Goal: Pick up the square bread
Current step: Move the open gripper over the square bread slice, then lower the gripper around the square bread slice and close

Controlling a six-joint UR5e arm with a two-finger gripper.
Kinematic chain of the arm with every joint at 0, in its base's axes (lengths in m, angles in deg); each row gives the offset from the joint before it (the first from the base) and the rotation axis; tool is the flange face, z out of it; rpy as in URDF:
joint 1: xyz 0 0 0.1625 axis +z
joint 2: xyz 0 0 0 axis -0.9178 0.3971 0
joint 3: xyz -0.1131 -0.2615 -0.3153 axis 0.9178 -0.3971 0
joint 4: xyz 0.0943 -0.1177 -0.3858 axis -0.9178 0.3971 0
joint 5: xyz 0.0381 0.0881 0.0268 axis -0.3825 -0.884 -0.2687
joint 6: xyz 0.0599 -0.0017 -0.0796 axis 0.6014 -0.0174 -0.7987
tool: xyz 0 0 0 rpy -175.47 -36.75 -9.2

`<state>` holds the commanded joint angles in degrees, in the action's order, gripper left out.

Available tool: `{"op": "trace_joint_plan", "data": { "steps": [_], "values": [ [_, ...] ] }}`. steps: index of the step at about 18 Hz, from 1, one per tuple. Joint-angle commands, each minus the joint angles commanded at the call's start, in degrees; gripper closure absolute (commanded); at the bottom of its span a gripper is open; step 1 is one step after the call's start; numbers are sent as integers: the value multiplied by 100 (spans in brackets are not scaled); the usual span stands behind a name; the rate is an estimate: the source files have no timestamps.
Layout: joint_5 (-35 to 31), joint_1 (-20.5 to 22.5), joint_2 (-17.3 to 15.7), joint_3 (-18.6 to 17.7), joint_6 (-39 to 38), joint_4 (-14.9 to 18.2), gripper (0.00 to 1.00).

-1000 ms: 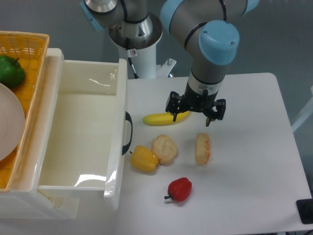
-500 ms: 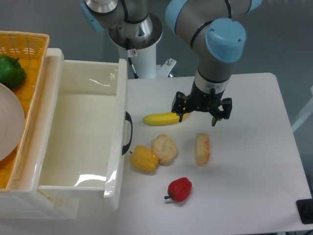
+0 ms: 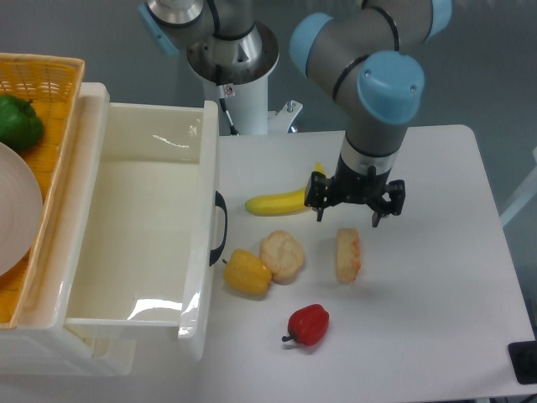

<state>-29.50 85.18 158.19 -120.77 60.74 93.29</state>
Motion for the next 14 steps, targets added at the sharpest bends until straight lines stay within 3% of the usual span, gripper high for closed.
{"op": "trace_joint_plan", "data": {
  "steps": [14],
  "values": [
    [-26, -9, 660, -114, 413, -80, 0]
  ]
}}
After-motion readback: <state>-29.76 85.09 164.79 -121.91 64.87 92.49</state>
